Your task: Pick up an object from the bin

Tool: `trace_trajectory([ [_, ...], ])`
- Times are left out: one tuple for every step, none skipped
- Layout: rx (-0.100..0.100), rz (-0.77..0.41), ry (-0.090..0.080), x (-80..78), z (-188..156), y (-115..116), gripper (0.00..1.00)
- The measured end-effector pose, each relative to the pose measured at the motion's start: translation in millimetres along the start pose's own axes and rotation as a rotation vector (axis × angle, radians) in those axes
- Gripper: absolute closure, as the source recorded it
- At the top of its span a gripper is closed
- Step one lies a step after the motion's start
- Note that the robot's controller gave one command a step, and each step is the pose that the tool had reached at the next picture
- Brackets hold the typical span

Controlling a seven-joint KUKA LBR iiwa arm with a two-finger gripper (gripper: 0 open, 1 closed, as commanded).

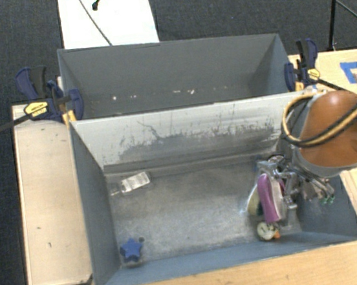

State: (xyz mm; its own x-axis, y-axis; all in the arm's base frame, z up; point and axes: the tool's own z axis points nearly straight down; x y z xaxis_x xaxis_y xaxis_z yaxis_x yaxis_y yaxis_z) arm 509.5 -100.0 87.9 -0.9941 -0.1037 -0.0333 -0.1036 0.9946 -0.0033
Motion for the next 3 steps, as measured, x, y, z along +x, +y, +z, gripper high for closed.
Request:
trace_trajectory([
  [0.004, -0.148, -0.004, -20.7, 9, 62, 1.00],
  [0.000, 0.153, 0.028, -22.1, -43, 68, 1.00],
  [-0.001, 0.152, 0.031, -21.0, -42, 68, 0.00],
])
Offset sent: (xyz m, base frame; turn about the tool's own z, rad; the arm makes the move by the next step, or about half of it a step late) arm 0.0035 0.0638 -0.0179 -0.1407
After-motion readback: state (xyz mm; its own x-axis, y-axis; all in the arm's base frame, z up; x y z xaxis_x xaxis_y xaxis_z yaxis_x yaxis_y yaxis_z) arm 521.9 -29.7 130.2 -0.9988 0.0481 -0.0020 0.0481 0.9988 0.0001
